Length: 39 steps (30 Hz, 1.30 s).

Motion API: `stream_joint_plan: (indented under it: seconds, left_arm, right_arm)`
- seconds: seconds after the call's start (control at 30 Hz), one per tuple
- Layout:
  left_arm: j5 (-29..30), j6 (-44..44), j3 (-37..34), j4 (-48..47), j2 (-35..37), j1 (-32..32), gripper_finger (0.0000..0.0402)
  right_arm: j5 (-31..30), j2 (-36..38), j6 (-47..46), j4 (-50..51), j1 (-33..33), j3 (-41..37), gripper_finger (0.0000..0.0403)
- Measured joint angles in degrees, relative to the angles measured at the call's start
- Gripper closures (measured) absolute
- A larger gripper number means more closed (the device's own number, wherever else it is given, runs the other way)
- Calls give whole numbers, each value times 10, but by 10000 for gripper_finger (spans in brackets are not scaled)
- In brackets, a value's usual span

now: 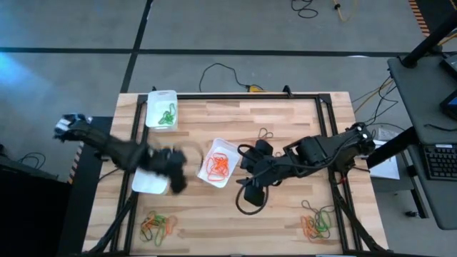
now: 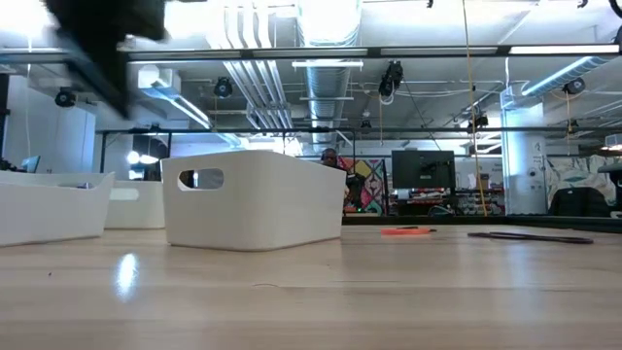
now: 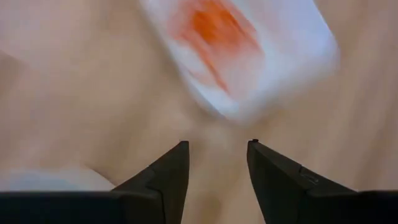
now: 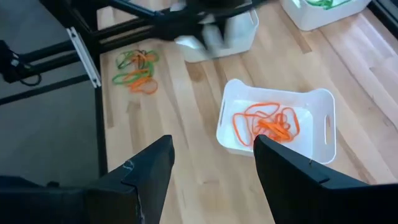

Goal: Sort rubber bands into baskets
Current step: Put the green rubber band into the top white bin

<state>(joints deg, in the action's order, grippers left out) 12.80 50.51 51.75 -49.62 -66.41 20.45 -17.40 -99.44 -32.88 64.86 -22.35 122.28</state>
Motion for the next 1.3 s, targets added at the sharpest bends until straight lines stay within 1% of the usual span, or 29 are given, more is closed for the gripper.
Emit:
stream_joint_plan:
  seconds: [0.07, 0.17, 0.27, 0.33, 0.43, 0.53, 0.7, 0.77, 0.8, 0.9, 0.93, 1.07, 1.2, 1.3]
  left_arm:
    - [-3, 49, 4, 1, -25, 90, 255]
    - [-1, 129, 34, 10, -73, 192, 256]
    - [-2, 164, 72, 10, -126, 256, 256]
    - [-15, 170, 93, 8, -159, 277, 256]
    - [-54, 172, 107, 5, -204, 290, 259]
    - [-101, 174, 106, -1, -231, 300, 272]
    - [-112, 171, 80, -15, -234, 311, 299]
    - [-133, 173, 62, -17, -228, 308, 309]
    - [-152, 176, 52, -16, -227, 305, 314]
    - [-239, 178, 22, -1, -226, 303, 327]
    - [-252, 181, 13, 7, -226, 303, 330]
    - [-249, 181, -11, 25, -226, 303, 339]
    - [-211, 161, -16, 45, -226, 303, 338]
    - [-208, 163, -29, 55, -226, 301, 334]
  right_arm:
    - [0, 0, 1, 0, 2, -6, 188]
    - [2, -1, 6, 2, 6, -7, 188]
    - [2, -1, 10, 0, 14, -7, 188]
    - [2, -1, 10, 0, 21, -7, 188]
    - [2, -1, 10, 0, 26, -7, 188]
    - [3, -1, 9, 2, 26, -7, 188]
    - [4, -1, -1, 16, 25, -7, 188]
    - [8, -1, -1, 21, 25, -7, 188]
    - [9, -1, -1, 24, 25, -7, 188]
    - [9, -1, -8, 25, 25, -7, 188]
    - [9, -1, -15, 26, 25, -7, 188]
    - [9, 0, -27, 26, 20, -7, 188]
    - [12, 0, -43, 27, 15, -7, 188]
    - [12, 0, -51, 27, 9, -7, 188]
